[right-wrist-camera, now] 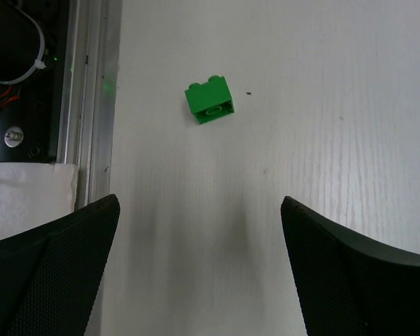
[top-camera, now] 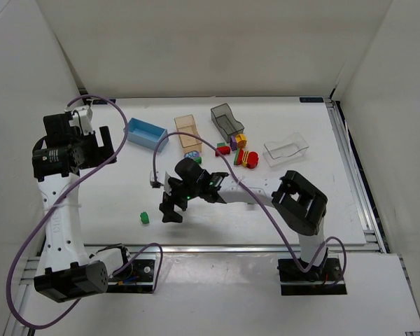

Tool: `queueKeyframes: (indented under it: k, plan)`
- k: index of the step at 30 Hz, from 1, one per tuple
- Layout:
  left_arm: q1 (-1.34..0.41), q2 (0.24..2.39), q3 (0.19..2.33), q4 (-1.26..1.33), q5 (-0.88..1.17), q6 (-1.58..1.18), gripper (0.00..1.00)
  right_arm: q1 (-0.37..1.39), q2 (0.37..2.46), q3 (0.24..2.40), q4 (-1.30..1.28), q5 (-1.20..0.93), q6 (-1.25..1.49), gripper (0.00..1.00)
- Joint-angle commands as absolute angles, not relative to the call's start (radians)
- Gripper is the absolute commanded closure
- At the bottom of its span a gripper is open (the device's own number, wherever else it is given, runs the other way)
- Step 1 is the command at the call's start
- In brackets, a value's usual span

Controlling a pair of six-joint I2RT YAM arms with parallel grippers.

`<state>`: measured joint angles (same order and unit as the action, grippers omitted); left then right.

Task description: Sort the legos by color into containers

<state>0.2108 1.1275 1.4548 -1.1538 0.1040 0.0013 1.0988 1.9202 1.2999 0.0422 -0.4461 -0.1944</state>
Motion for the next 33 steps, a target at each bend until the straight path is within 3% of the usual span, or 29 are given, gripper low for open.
queueKeyframes:
  k: [1,15,33]
  plan:
    - [0.215,1.111,1.463,-1.170,0.113,0.029,0.01,1.103,1.953,1.313,0.166,-0.569,-0.291,0.01]
    - [0.216,1.138,1.474,-1.170,0.106,0.067,0.00,1.143,2.178,1.520,0.164,-0.591,-0.432,0.01]
    - [0.218,1.160,1.480,-1.170,0.100,0.074,0.01,1.160,2.284,1.592,0.143,-0.620,-0.488,0.01]
